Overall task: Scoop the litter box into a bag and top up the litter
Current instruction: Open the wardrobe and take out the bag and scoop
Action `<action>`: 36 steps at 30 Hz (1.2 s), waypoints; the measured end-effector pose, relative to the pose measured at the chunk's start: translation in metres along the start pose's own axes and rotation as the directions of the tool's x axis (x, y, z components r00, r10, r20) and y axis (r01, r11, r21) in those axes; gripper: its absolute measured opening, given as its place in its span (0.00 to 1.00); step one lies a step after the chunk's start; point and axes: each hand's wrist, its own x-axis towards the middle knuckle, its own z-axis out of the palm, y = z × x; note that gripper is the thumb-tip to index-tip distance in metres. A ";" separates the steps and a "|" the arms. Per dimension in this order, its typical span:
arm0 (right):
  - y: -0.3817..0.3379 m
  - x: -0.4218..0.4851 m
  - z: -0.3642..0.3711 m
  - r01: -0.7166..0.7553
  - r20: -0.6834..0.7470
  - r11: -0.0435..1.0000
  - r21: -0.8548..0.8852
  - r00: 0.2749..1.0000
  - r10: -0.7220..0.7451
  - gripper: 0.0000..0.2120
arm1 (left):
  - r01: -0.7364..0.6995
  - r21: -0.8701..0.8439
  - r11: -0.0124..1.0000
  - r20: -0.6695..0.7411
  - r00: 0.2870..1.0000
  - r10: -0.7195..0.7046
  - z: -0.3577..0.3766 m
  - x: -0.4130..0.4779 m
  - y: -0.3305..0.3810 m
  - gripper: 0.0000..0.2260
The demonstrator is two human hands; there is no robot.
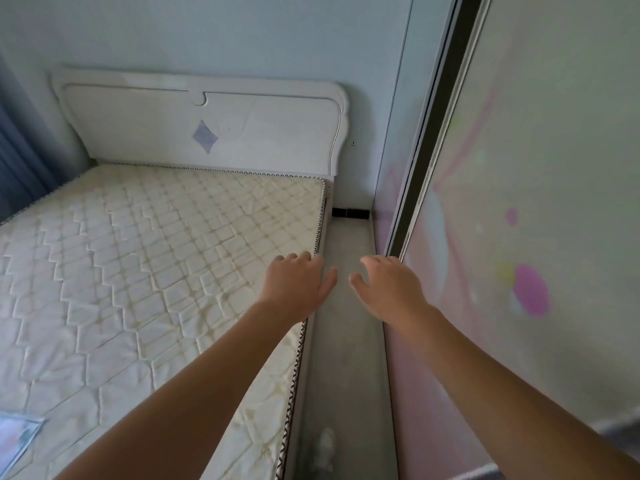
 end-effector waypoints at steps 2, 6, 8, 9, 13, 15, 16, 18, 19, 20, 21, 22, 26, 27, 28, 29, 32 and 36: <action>0.014 0.047 0.007 -0.001 -0.010 1.000 -0.016 1.000 0.001 0.23 | 0.001 -0.016 1.000 0.009 1.000 -0.001 0.021 0.046 -0.010 0.23; 0.037 0.139 0.015 -0.020 0.011 0.999 -0.039 1.000 0.020 0.24 | -0.038 -0.052 0.998 0.046 0.998 0.041 0.051 0.142 -0.035 0.22; 0.046 0.180 0.015 -0.033 0.014 0.999 -0.029 0.999 0.034 0.24 | -0.065 -0.040 0.997 0.044 0.997 0.067 0.059 0.189 -0.045 0.22; 0.052 0.202 0.015 -0.049 0.014 0.999 -0.019 0.999 0.049 0.24 | -0.080 -0.035 0.996 0.046 0.996 0.081 0.062 0.214 -0.049 0.22; 0.081 0.273 0.015 -0.110 -0.003 0.994 0.019 0.994 0.110 0.22 | -0.125 -0.059 0.990 0.047 0.991 0.127 0.074 0.304 -0.048 0.21; 0.102 0.308 0.016 -0.142 -0.009 0.989 0.029 0.990 0.142 0.20 | -0.165 -0.060 0.984 0.049 0.984 0.168 0.084 0.347 -0.042 0.20; 0.110 0.323 0.016 -0.154 -0.007 0.988 0.031 0.988 0.154 0.20 | -0.182 -0.061 0.981 0.051 0.981 0.185 0.088 0.364 -0.039 0.20; 0.135 0.367 0.019 -0.172 -0.012 0.985 0.024 0.985 0.172 0.20 | -0.204 -0.067 0.977 0.041 0.977 0.207 0.103 0.413 -0.035 0.20; 0.146 0.390 0.022 -0.177 -0.020 0.984 0.015 0.984 0.177 0.20 | -0.206 -0.072 0.976 0.039 0.977 0.209 0.112 0.437 -0.035 0.20; 0.156 0.411 0.023 -0.185 -0.028 0.983 0.011 0.982 0.186 0.19 | -0.206 -0.078 0.975 0.040 0.977 0.210 0.121 0.460 -0.035 0.20; 0.166 0.432 0.026 -0.196 -0.029 0.980 0.011 0.980 0.197 0.17 | -0.205 -0.083 0.975 0.041 0.977 0.208 0.130 0.483 -0.036 0.20; 0.175 0.452 0.027 -0.207 -0.025 0.978 0.014 0.978 0.208 0.17 | -0.202 -0.090 0.975 0.041 0.978 0.207 0.137 0.504 -0.037 0.21; 0.207 0.518 0.033 -0.205 -0.024 0.978 0.035 0.978 0.205 0.18 | -0.200 -0.120 0.972 0.011 0.979 0.203 0.155 0.579 -0.036 0.28; 0.214 0.533 0.033 -0.204 -0.021 0.978 0.042 0.978 0.205 0.19 | -0.207 -0.123 0.971 0.012 0.978 0.210 0.157 0.597 -0.035 0.28; 0.221 0.547 0.031 -0.208 -0.021 0.977 0.046 0.978 0.209 0.20 | -0.218 -0.121 0.968 0.014 0.975 0.221 0.159 0.613 -0.033 0.27; 0.227 0.560 0.030 -0.214 -0.019 0.976 0.045 0.976 0.215 0.20 | -0.234 -0.124 0.964 0.011 0.971 0.237 0.162 0.629 -0.031 0.27; 0.246 0.594 0.025 -0.247 -0.043 0.969 0.024 0.968 0.248 0.21 | -0.291 -0.134 0.947 0.005 0.956 0.295 0.172 0.675 -0.026 0.24; 0.276 0.628 0.017 -0.352 -0.090 0.936 -0.001 0.932 0.351 0.22 | -0.435 -0.133 0.890 -0.045 0.900 0.433 0.191 0.743 -0.008 0.21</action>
